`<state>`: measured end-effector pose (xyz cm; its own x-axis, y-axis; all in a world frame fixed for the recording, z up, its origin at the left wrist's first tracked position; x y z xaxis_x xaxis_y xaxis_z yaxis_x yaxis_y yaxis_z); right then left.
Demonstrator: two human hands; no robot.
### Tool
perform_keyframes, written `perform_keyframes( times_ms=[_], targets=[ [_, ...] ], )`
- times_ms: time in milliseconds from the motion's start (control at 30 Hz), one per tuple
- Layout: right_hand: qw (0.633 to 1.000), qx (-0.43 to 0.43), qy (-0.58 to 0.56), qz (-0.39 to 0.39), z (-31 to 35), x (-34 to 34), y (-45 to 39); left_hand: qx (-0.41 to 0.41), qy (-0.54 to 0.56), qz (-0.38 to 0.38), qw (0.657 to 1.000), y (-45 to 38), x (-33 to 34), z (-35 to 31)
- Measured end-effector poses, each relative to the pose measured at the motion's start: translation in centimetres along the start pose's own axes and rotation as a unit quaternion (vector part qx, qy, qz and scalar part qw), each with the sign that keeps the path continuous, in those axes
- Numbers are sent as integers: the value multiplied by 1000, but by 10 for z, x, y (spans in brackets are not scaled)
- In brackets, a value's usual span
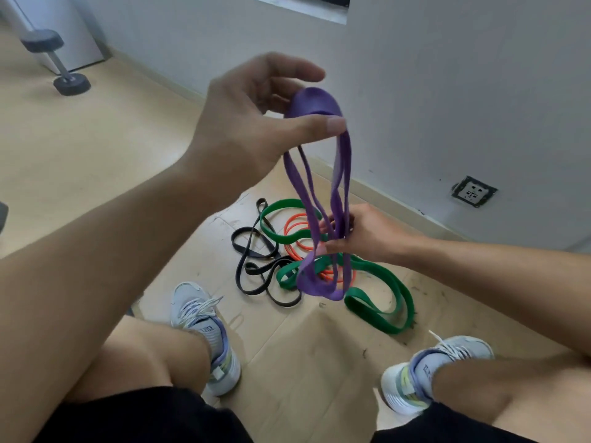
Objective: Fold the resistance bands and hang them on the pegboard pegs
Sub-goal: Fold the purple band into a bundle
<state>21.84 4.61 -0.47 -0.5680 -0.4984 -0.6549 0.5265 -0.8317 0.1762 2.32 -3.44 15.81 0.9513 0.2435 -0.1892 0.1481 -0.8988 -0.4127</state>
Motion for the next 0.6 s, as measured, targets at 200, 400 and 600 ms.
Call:
perform_keyframes(
  times_ms=[200, 400, 600],
  targets=[
    [999, -2, -19, 32, -2, 22, 4, -30, 32, -25, 999, 1, 11, 0],
    [992, -33, -102, 66, 10, 49, 9, -59, 65, -32, 996, 3, 18, 0],
    [992, -64, -73, 76, 27, 63, 15, -89, 123, -26, 988, 6, 28, -1]
  ],
)
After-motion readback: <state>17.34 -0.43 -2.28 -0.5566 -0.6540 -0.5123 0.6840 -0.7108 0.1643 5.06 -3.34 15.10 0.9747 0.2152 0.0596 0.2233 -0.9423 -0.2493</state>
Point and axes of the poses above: each hand's wrist, its own y-axis away from the middle knuckle, its own x-axis out of the palm, z = x × y, the point moved 2 cm from there along -y, towards the middle knuckle, and after that the axes turned 4 degrees about -z, right-handed, at the moved point
